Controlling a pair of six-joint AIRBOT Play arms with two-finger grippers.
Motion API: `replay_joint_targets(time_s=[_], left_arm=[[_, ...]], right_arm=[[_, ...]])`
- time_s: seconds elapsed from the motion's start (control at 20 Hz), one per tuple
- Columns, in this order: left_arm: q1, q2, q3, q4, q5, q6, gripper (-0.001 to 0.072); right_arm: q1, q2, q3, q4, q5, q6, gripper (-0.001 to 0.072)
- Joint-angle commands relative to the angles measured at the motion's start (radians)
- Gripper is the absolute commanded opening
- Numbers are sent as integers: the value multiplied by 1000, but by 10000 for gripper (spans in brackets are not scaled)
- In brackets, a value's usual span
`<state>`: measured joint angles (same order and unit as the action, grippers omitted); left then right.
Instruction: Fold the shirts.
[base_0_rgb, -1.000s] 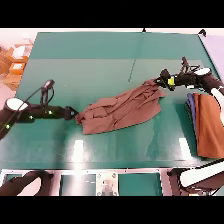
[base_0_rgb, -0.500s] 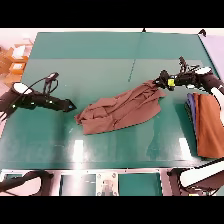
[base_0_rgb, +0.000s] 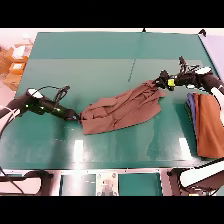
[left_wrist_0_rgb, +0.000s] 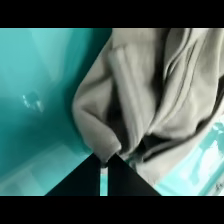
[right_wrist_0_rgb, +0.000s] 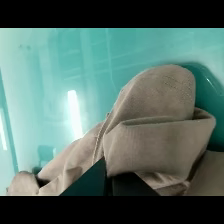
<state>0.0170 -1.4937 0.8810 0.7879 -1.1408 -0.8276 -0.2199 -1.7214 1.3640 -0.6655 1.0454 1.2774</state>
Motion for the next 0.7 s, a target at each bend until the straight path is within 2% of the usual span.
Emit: replay_joint_targets(time_s=[0.0, 0.15, 0.3, 0.5, 0.65], left_arm=[[-6, -12, 58, -29, 50, 13, 23], [37, 83, 284, 38, -11, -68, 23], [68, 227, 591, 58, -54, -117, 23], [68, 381, 1006, 58, -45, -181, 23], [68, 476, 1227, 63, -43, -219, 24]], right_arm=[[-5, 1, 23, 1, 49, -6, 15], [-28, 44, 151, 11, 166, 0, 15], [-59, 155, 367, 62, 274, 28, 15], [-118, 367, 623, 64, 315, 63, 15], [-203, 565, 674, 63, 306, 76, 15]])
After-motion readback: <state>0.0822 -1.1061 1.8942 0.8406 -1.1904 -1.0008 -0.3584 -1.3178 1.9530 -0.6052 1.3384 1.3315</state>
